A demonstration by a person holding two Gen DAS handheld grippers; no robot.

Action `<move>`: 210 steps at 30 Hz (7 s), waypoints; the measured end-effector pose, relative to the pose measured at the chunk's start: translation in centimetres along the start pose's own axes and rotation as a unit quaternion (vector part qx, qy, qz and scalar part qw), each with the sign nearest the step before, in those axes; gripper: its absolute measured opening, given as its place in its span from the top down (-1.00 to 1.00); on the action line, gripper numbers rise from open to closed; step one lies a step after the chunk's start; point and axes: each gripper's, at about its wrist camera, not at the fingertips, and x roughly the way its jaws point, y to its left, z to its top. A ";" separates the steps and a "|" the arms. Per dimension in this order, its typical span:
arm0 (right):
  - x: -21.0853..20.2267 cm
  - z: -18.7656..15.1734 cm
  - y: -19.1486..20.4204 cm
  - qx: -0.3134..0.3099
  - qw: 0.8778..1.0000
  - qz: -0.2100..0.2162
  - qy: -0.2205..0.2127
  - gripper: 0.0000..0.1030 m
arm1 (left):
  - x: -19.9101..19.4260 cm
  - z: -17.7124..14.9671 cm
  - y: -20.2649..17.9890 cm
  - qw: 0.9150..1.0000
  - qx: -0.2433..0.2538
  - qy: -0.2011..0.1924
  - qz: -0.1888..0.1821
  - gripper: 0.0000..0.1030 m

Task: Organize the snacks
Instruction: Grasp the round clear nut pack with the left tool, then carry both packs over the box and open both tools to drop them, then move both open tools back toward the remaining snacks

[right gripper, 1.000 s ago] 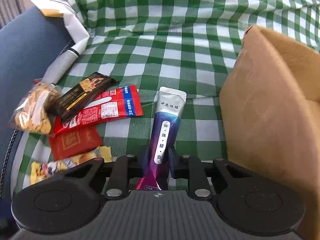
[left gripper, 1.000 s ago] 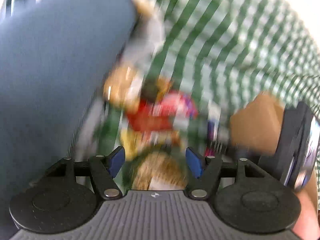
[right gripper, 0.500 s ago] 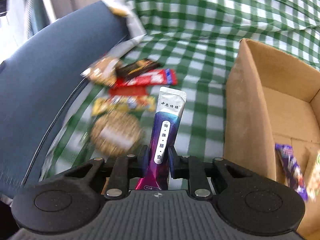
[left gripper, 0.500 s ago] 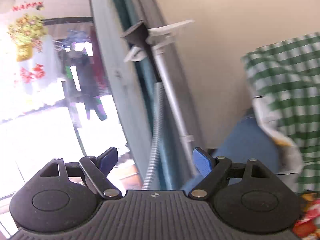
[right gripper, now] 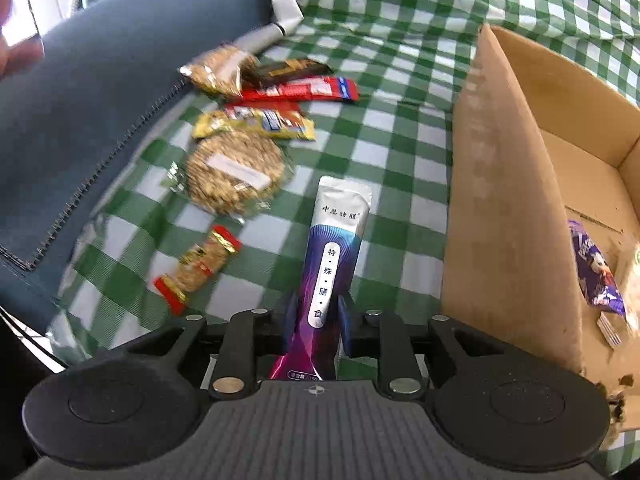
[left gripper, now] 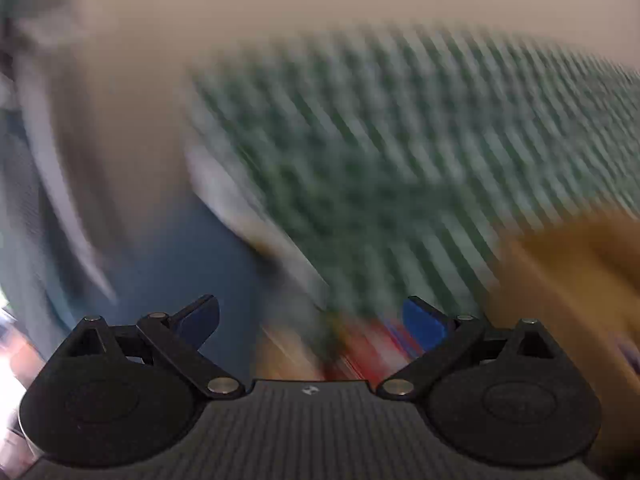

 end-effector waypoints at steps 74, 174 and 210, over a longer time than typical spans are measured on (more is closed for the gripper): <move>-15.8 -2.8 -18.5 0.105 0.949 -0.073 -0.287 0.61 | -4.2 2.7 -12.8 0.987 -0.062 -0.060 -0.139 -0.61; -14.9 -3.5 -19.7 0.164 0.937 -0.137 -0.276 0.08 | -7.7 1.3 -18.7 0.960 0.040 -0.169 -0.219 -0.26; -10.3 2.7 -3.1 0.068 0.963 0.092 -0.245 0.45 | -1.1 0.6 3.2 0.978 -0.132 -0.002 -0.163 0.79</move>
